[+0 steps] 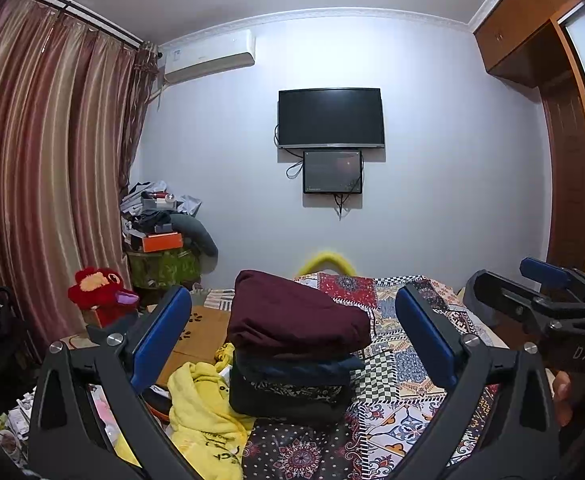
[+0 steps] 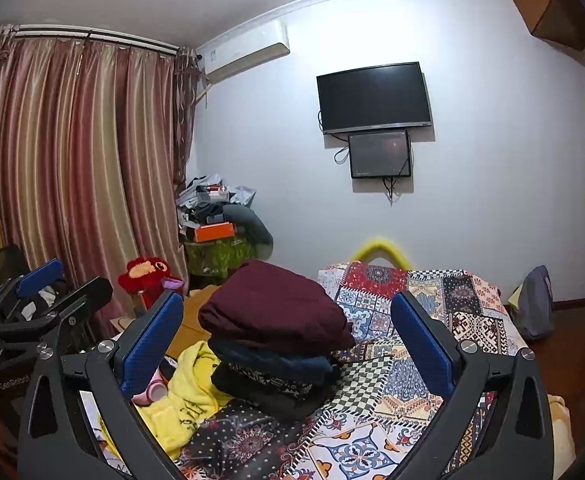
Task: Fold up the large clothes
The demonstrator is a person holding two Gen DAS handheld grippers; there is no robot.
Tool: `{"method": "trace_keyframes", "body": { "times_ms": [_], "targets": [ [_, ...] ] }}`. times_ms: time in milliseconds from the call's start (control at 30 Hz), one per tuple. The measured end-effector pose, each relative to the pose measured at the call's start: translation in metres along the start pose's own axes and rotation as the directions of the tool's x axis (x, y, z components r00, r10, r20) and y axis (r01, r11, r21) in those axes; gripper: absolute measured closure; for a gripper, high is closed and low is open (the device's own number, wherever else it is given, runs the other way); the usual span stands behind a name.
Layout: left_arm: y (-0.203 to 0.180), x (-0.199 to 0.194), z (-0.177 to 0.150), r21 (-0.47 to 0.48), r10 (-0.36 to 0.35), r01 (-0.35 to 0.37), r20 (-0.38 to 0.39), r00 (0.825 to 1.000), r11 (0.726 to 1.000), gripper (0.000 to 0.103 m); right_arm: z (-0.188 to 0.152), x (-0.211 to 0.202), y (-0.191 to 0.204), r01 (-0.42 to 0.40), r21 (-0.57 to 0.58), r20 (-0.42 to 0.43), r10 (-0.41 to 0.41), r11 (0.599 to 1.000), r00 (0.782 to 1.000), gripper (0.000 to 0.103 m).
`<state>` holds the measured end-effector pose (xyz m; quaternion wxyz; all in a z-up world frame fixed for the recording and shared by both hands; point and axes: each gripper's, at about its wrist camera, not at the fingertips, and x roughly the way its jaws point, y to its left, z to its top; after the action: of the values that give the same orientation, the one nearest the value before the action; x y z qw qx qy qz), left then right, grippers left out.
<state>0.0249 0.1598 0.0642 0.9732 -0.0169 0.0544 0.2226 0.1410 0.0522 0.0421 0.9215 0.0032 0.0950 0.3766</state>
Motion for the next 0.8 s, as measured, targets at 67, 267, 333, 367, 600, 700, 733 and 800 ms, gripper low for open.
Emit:
{"method": "trace_keyframes", "body": {
  "times_ms": [67, 267, 333, 367, 600, 700, 733, 800],
  "targets": [
    [0.001, 0.005, -0.001, -0.002, -0.006, 0.006, -0.008, 1.0, 1.0, 0.0, 0.0, 0.0, -0.001, -0.002, 0.003, -0.01, 0.002, 1.0, 1.0, 0.0],
    [0.002, 0.013, -0.004, -0.006, -0.015, 0.015, -0.021, 1.0, 1.0, 0.0, 0.0, -0.001, -0.002, 0.003, -0.001, -0.022, -0.003, 1.0, 1.0, 0.0],
    [0.003, 0.015, -0.005, -0.006, -0.013, 0.013, -0.021, 1.0, 1.0, 0.0, 0.001, -0.002, -0.002, 0.006, 0.0, -0.024, -0.006, 1.0, 1.0, 0.0],
    [0.003, 0.014, -0.004, -0.007, -0.015, 0.015, -0.022, 1.0, 1.0, 0.0, 0.001, -0.002, -0.003, 0.005, 0.0, -0.026, -0.005, 1.0, 1.0, 0.0],
    [0.005, 0.019, -0.008, -0.014, -0.022, 0.022, -0.035, 0.999, 1.0, 0.0, 0.003, -0.002, -0.006, 0.008, 0.009, -0.039, -0.008, 1.0, 0.999, 0.0],
    [0.006, 0.022, -0.009, -0.014, -0.022, 0.022, -0.043, 0.999, 1.0, 0.0, 0.003, -0.002, -0.007, 0.009, 0.014, -0.041, -0.009, 1.0, 0.999, 0.0],
    [0.007, 0.023, -0.01, -0.016, -0.022, 0.021, -0.046, 0.999, 1.0, 0.0, 0.003, -0.002, -0.007, 0.009, 0.015, -0.042, -0.008, 1.0, 0.999, 0.0],
    [0.008, 0.025, -0.011, -0.02, -0.024, 0.023, -0.05, 0.998, 1.0, 0.0, 0.004, -0.002, -0.008, 0.008, 0.017, -0.044, -0.007, 1.0, 0.999, 0.0]
  ]
}}
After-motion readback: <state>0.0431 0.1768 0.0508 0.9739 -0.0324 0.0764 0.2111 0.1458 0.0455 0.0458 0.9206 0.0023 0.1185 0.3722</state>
